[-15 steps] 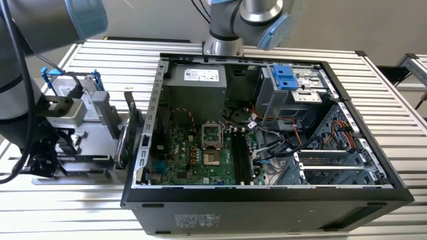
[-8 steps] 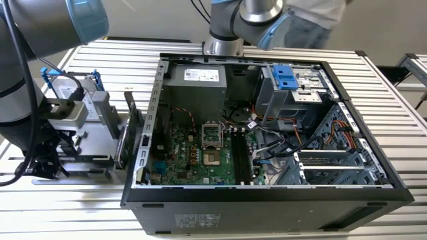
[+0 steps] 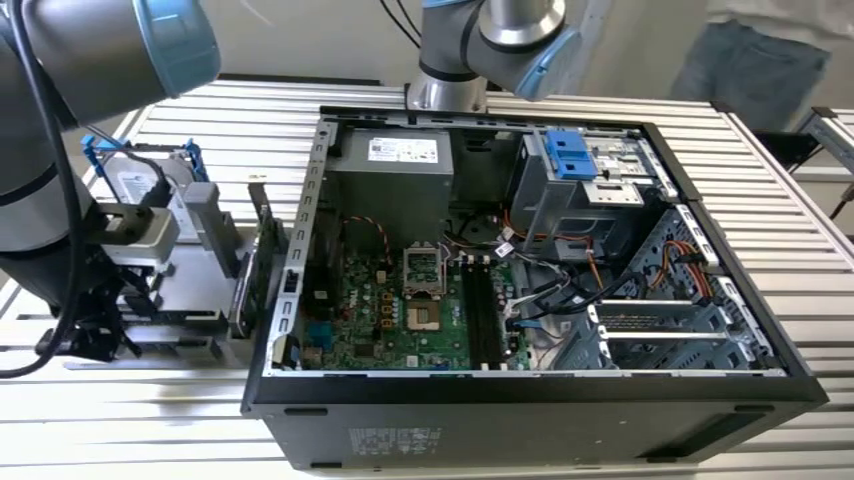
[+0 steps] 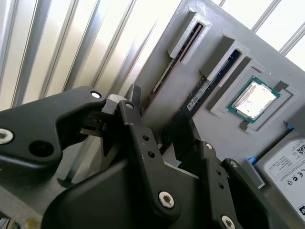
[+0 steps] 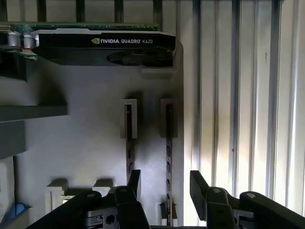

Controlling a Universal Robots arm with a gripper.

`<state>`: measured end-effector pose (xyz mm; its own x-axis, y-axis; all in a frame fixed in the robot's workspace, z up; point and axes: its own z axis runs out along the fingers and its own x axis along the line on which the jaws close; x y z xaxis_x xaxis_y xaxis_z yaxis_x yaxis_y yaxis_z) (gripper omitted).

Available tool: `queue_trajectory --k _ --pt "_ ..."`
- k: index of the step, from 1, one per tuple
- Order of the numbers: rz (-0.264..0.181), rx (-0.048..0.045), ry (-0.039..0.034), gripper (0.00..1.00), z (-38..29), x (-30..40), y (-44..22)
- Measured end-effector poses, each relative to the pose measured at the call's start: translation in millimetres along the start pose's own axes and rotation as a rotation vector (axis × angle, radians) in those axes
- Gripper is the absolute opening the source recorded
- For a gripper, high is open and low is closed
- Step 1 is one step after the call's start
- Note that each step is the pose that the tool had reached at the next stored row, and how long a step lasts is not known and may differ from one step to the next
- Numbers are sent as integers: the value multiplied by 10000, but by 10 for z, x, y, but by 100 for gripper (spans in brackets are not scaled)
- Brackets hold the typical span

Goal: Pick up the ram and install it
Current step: 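Pick up the ram and move it above insertion slot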

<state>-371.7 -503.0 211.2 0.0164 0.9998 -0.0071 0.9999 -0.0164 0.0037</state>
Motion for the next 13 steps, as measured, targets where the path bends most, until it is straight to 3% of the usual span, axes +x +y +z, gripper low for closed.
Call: queue_trajectory --k 13 --pt "-187 -1 0 100 110 -20 -1"
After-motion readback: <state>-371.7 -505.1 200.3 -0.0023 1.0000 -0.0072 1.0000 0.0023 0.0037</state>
